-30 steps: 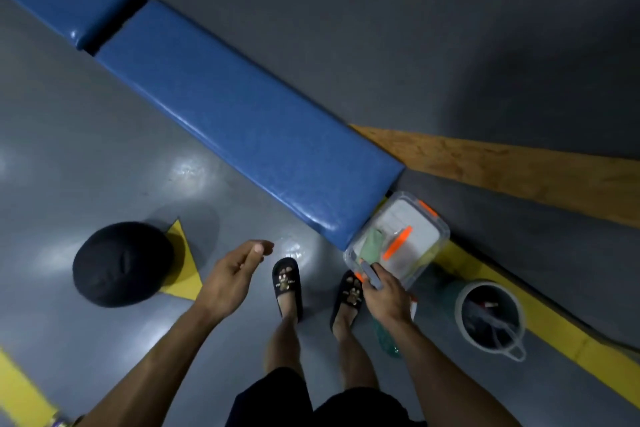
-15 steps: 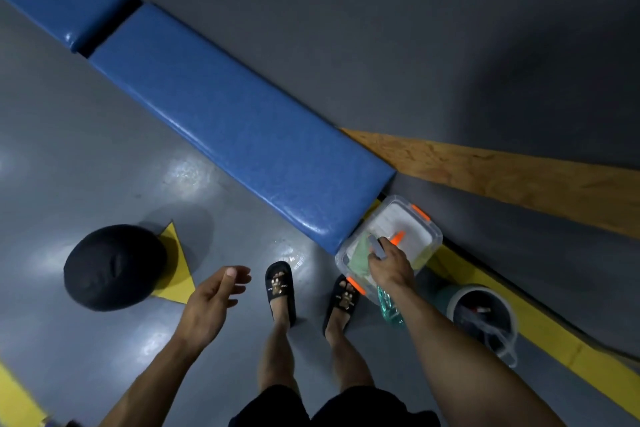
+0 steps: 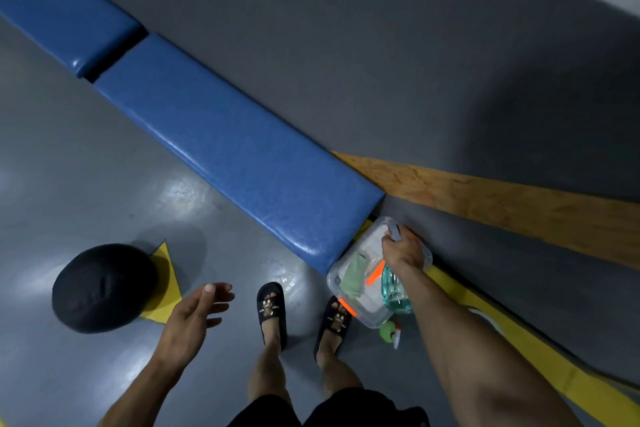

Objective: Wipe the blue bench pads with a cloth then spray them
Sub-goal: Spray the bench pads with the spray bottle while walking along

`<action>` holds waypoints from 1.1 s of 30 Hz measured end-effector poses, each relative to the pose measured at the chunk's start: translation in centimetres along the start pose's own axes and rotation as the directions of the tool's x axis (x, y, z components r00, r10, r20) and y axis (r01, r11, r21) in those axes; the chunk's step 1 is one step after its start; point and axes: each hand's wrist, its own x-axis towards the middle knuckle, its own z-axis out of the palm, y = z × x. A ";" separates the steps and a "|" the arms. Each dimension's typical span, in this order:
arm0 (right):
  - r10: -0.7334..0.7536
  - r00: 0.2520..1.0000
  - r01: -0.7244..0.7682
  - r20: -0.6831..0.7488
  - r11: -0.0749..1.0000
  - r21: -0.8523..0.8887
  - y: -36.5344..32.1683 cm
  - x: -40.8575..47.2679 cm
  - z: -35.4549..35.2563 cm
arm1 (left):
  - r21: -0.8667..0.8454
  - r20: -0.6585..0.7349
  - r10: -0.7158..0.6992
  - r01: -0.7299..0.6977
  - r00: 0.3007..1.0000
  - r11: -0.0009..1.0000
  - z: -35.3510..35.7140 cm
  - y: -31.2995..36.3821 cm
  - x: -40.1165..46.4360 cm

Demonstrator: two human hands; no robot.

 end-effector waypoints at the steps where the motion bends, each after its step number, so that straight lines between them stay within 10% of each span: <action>1: 0.003 1.000 -0.003 -0.008 1.000 0.003 -0.4 0.4 -0.5 | 0.000 0.000 0.001 -0.001 1.000 1.000 -0.1 0.1 -0.1; 21: -0.246 0.914 0.319 0.324 0.928 -0.195 -4.4 -6.8 7.6 | 0.003 0.057 0.018 -0.018 0.998 1.000 -3.1 2.0 4.4; 33: -0.075 0.976 0.123 0.205 0.965 -0.231 -9.0 -7.5 12.5 | 0.031 0.154 0.007 -0.012 0.988 0.999 -10.5 2.9 12.5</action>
